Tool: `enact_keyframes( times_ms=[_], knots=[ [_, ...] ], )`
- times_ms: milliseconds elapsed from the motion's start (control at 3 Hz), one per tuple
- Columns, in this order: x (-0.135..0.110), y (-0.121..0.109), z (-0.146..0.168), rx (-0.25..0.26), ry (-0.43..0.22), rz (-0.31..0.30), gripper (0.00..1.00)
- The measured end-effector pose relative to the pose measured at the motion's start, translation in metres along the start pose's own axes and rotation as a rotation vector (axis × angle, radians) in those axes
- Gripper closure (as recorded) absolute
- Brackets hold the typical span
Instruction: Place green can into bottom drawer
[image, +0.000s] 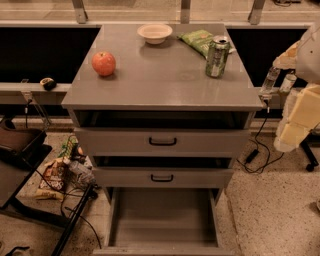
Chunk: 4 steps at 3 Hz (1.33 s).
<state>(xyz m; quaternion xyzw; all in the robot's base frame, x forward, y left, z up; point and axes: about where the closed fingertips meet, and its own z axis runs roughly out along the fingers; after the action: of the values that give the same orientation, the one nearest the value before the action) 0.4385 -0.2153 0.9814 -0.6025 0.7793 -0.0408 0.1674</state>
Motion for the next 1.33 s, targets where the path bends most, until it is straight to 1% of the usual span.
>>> enact_keyframes(
  times_ms=[333, 667, 1000, 1333],
  knots=[
    [0.0, 0.0, 0.0, 0.0, 0.0, 0.0, 0.0],
    [-0.002, -0.01, 0.015, -0.003, -0.09, 0.026, 0.0],
    [0.0, -0.049, 0.059, 0.001, -0.309, 0.151, 0.0],
    [-0.004, -0.087, 0.1, 0.026, -0.52, 0.276, 0.0]
  ],
)
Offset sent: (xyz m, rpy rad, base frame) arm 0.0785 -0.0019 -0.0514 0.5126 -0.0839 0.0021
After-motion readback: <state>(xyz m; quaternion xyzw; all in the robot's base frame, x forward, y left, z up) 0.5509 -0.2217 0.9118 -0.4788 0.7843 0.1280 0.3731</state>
